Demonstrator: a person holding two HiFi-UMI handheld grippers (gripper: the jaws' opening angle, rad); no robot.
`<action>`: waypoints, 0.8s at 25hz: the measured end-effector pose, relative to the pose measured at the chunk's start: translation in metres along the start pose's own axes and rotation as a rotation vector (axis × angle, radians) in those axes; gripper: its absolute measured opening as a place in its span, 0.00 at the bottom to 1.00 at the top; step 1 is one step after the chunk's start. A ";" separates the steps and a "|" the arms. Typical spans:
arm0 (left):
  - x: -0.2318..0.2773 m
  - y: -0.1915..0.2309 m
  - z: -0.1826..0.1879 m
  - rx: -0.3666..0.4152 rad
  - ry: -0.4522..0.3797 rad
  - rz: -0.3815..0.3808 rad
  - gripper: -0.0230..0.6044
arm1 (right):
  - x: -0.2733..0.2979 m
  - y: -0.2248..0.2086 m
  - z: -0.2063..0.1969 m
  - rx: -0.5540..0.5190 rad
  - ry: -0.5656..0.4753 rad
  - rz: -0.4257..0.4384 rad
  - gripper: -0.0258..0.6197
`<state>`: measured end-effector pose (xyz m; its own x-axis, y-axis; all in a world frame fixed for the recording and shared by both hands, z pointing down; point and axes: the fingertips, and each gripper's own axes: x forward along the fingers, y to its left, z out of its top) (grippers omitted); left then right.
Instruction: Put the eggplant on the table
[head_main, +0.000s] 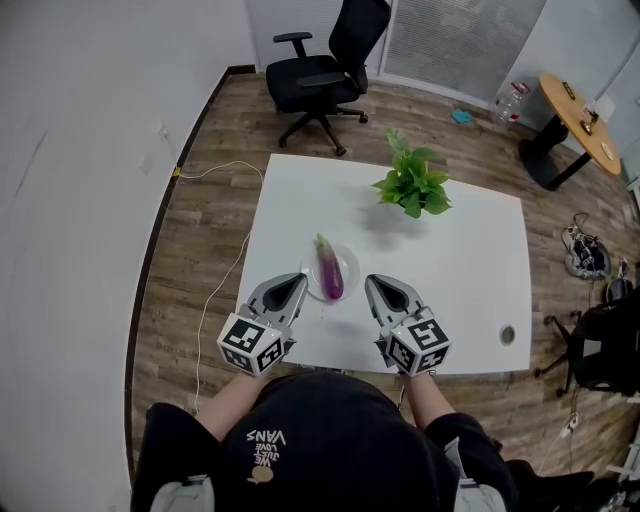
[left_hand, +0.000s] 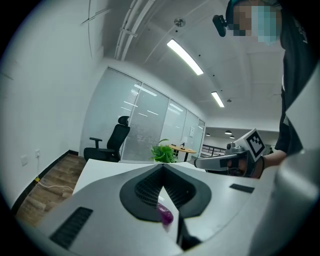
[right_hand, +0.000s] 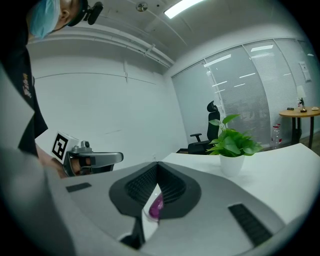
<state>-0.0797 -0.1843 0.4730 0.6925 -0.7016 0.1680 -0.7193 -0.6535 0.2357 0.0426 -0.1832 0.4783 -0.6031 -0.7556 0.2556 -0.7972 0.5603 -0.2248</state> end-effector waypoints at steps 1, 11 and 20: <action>0.000 -0.001 0.000 0.001 -0.001 0.000 0.05 | -0.001 0.000 0.000 -0.001 -0.001 0.001 0.07; -0.002 -0.004 0.001 0.009 0.000 0.003 0.05 | -0.003 0.002 0.001 -0.005 0.001 -0.004 0.07; -0.001 -0.004 -0.002 0.004 0.004 0.002 0.05 | -0.002 0.002 0.000 -0.004 -0.001 0.000 0.07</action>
<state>-0.0773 -0.1806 0.4742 0.6910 -0.7019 0.1728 -0.7212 -0.6530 0.2311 0.0418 -0.1805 0.4774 -0.6032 -0.7559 0.2545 -0.7972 0.5618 -0.2209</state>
